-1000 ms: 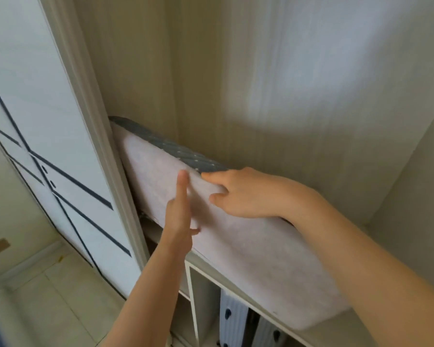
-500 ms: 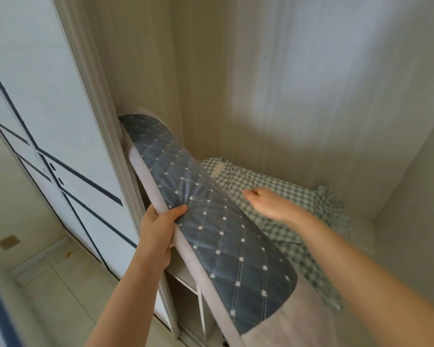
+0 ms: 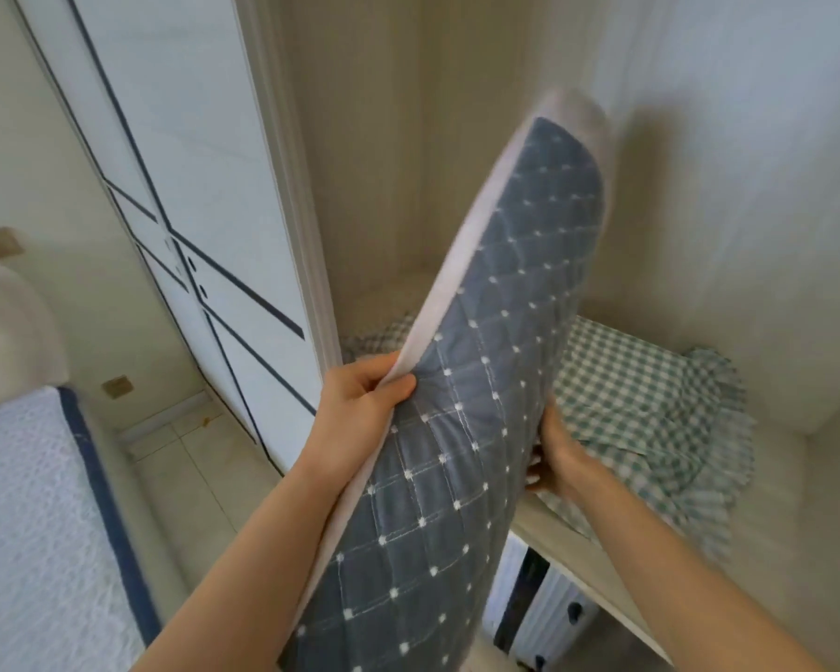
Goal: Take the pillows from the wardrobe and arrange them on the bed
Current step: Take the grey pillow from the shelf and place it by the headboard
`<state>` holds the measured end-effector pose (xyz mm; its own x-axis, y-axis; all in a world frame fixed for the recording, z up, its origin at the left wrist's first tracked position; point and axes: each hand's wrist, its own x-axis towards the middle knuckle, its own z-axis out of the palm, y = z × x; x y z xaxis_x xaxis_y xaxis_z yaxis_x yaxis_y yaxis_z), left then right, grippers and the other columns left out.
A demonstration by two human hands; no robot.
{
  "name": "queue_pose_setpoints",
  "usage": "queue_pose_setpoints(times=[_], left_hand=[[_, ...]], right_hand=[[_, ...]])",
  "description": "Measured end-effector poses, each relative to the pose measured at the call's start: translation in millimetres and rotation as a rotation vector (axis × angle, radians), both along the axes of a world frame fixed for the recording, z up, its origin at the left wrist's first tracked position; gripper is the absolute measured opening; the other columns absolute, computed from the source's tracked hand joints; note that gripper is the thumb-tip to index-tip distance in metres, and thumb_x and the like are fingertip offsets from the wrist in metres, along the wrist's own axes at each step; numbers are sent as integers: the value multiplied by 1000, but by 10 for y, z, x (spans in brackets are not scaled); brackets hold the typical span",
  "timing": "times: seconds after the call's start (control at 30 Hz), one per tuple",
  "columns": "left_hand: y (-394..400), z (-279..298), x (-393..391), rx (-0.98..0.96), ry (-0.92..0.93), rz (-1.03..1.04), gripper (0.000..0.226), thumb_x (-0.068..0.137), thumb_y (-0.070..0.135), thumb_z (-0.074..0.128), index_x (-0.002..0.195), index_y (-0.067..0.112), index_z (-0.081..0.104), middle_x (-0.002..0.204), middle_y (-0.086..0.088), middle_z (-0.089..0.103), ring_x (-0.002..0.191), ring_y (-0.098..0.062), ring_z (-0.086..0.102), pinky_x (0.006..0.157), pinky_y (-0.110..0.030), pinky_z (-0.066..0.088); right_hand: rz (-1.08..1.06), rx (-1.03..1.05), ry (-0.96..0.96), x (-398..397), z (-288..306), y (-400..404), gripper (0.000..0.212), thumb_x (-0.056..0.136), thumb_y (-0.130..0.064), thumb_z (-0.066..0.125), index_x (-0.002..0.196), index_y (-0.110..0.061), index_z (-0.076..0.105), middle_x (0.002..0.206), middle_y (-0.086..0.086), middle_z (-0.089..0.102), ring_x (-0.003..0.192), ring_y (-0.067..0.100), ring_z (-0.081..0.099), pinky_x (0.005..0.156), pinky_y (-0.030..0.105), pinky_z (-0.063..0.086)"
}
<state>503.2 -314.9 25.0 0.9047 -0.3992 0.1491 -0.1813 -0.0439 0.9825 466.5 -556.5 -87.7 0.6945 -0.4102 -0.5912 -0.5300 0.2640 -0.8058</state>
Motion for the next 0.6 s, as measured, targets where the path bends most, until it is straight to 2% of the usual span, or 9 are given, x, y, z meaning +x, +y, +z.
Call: queue_pose_setpoints(times=[0.1, 0.2, 0.27, 0.3, 0.33, 0.37, 0.4, 0.53, 0.6], left_hand=[[3, 85, -245, 25, -118, -41, 58, 91, -6, 61, 84, 49, 77, 90, 16, 77, 85, 0, 71, 77, -17, 54], [52, 138, -475, 44, -216, 12, 55, 88, -8, 64, 95, 45, 75, 90, 22, 75, 87, 4, 70, 77, -10, 51], [136, 182, -645, 22, -245, 67, 52, 86, -10, 65, 96, 40, 75, 92, 23, 75, 90, 4, 70, 78, -9, 50], [189, 207, -732, 11, -255, 92, 52, 85, -11, 65, 95, 40, 76, 92, 23, 75, 91, 3, 71, 79, -9, 50], [252, 231, -814, 2, -261, 115, 54, 84, -12, 65, 93, 41, 76, 92, 22, 75, 92, 2, 71, 78, -9, 51], [327, 251, -891, -10, -258, 139, 55, 84, -12, 65, 90, 41, 77, 92, 21, 75, 92, 1, 71, 78, -10, 52], [421, 267, -960, -26, -251, 169, 54, 84, -13, 66, 89, 39, 78, 92, 18, 76, 91, -1, 72, 78, -11, 53], [878, 303, -1215, -95, -184, 285, 35, 82, -14, 66, 98, 15, 78, 91, 4, 78, 87, -8, 74, 73, -14, 55], [1095, 305, -1367, -112, -165, 328, 37, 82, -16, 64, 105, 11, 74, 90, 5, 78, 84, -5, 74, 72, -13, 54]], right_hand=[[-56, 120, -107, -155, -160, 90, 76, 77, -86, 17, 64, -24, 59, 58, 2, 58, 51, 21, 50, 53, 32, 45], [-28, 418, -277, -349, -226, 223, 73, 66, -87, 49, 46, -17, 47, 41, 3, 40, 33, 14, 30, 38, 18, 18], [41, 347, -334, -430, -233, 303, 93, 62, -87, 54, 63, 6, 51, 53, 29, 47, 40, 24, 32, 45, 22, 6], [32, 256, -334, -456, -231, 336, 101, 69, -86, 45, 88, 12, 60, 79, 41, 58, 49, 36, 48, 43, 20, 28], [-7, 194, -350, -469, -213, 387, 95, 76, -83, 35, 110, 0, 65, 103, 36, 63, 67, 41, 62, 49, 23, 44], [-27, 157, -364, -485, -211, 423, 84, 80, -81, 27, 120, -18, 66, 115, 25, 66, 80, 34, 69, 61, 32, 56], [-36, 152, -353, -500, -209, 460, 78, 82, -80, 22, 127, -28, 60, 118, 14, 67, 85, 26, 69, 62, 33, 54], [78, 360, -334, -581, -251, 626, 98, 73, -86, 14, 135, -22, 53, 131, 12, 59, 119, 33, 55, 103, 55, 41], [95, 454, -345, -611, -247, 764, 98, 74, -86, 14, 132, -20, 58, 132, 15, 59, 123, 34, 53, 109, 55, 35]])
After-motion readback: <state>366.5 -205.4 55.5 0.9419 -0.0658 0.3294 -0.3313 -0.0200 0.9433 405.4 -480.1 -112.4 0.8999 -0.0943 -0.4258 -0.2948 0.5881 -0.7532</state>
